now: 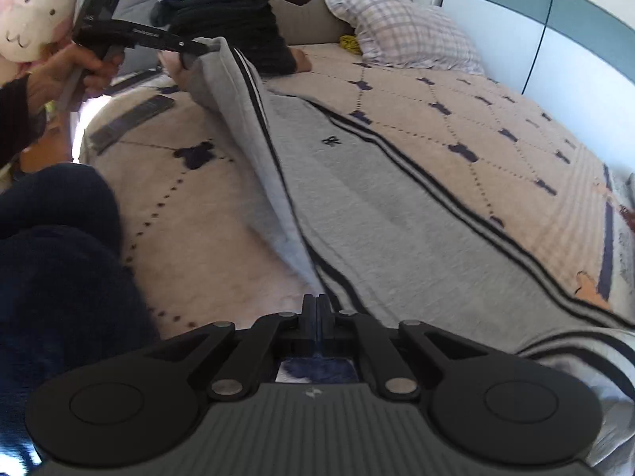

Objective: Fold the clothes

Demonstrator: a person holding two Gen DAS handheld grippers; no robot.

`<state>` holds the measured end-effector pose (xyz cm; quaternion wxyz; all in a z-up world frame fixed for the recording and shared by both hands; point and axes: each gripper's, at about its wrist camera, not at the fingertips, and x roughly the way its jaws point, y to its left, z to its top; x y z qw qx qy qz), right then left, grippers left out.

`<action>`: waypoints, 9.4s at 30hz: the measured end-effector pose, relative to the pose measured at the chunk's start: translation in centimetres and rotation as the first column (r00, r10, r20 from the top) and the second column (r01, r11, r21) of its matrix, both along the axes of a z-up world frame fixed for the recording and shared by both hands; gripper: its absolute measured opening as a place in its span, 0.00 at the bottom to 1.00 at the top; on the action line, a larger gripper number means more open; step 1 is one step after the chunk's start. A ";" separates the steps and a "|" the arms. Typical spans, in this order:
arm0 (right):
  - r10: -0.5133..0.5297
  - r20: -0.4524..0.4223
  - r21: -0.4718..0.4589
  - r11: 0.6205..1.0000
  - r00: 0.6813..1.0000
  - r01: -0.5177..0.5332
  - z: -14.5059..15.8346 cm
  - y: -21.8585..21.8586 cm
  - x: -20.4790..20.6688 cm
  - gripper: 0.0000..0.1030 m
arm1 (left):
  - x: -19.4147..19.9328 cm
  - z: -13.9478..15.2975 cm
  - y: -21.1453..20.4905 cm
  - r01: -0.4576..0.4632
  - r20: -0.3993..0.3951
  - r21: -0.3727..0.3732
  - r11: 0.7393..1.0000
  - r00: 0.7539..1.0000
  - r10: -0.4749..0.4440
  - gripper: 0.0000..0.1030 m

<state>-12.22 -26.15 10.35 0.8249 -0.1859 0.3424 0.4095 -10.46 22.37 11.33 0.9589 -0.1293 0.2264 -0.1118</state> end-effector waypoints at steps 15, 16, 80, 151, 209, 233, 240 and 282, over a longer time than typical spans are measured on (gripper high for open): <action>-0.431 0.150 0.044 0.902 0.890 0.430 2.4 -6.1 13.8 0.65 | 12.2 -0.8 0.9 -0.053 -0.261 -0.049 0.997 0.965 0.038 0.67; -0.452 0.140 0.022 0.891 0.881 0.453 2.0 -6.2 16.0 0.65 | 13.8 -1.2 0.3 -0.034 -0.284 -0.011 0.999 0.958 0.030 0.68; -0.812 -0.007 0.220 0.568 0.583 0.793 1.3 -13.5 13.3 0.50 | 16.9 -5.8 -4.0 -0.160 -0.397 -0.013 0.987 0.907 0.142 0.75; -0.861 -0.122 0.675 0.293 0.494 0.677 15.3 -18.3 7.5 0.04 | 11.3 8.1 1.0 -0.254 -0.203 -0.414 0.874 0.962 0.184 0.07; -0.761 0.369 0.091 0.600 0.533 0.795 4.7 -14.2 30.2 0.00 | 27.5 -0.1 -5.4 -0.011 -0.201 0.210 0.978 0.978 0.054 0.06; -0.773 0.282 -0.087 0.569 0.568 0.818 -3.4 -14.1 35.4 0.00 | 31.1 -3.5 -4.4 0.003 -0.317 0.199 0.980 0.947 0.061 0.08; -0.731 0.534 0.170 0.584 0.424 0.793 8.8 -14.3 29.6 0.00 | 27.6 4.5 -3.7 0.144 -0.240 0.299 0.943 0.968 -0.072 0.08; -0.763 0.489 0.085 0.523 0.422 0.848 6.9 -11.8 37.1 0.34 | 33.4 -3.6 -4.3 -0.138 -0.303 0.174 0.975 0.935 0.186 0.42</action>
